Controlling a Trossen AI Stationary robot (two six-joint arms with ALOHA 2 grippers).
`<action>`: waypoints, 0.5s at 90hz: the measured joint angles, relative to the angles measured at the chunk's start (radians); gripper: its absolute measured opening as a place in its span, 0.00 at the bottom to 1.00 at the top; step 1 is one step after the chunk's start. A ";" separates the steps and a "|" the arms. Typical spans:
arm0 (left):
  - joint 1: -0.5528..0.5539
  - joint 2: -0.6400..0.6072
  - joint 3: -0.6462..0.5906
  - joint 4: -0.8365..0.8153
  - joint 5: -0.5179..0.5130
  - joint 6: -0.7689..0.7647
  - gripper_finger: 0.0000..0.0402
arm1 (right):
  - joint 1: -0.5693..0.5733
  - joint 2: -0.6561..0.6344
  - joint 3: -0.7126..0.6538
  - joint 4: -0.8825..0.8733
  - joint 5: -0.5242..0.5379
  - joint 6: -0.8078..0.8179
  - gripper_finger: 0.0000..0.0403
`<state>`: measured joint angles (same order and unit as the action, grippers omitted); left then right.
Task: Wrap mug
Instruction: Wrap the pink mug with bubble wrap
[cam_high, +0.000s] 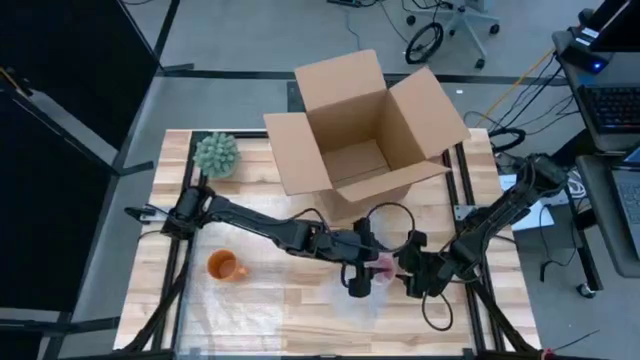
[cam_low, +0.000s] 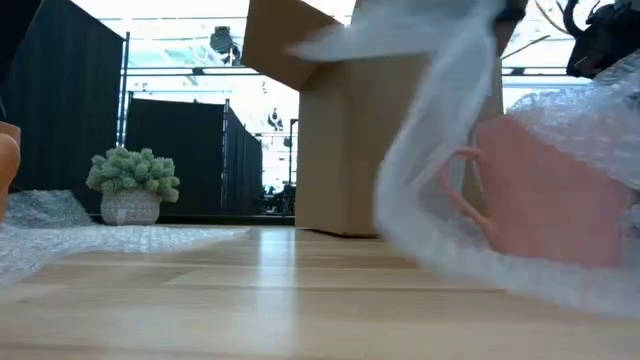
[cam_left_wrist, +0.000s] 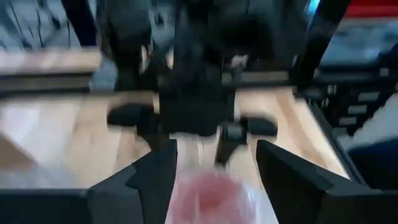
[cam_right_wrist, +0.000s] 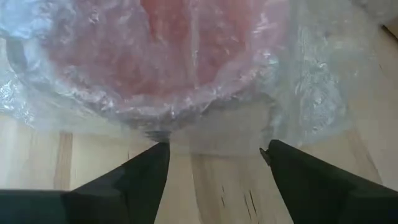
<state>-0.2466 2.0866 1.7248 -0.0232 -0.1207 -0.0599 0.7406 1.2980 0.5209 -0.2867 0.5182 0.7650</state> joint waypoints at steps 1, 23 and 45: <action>0.000 0.002 0.000 0.003 0.000 0.003 0.52 | 0.000 0.000 0.000 0.000 0.000 0.000 0.64; -0.015 -0.022 -0.002 -0.147 -0.108 0.012 0.52 | 0.000 0.000 0.000 -0.001 0.000 -0.003 0.64; -0.105 -0.127 0.000 -0.627 -0.227 -0.246 0.52 | 0.000 0.000 0.000 -0.002 -0.024 -0.003 0.64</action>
<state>-0.3518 1.9593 1.7252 -0.6500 -0.3476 -0.3064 0.7410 1.2984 0.5213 -0.2886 0.4946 0.7616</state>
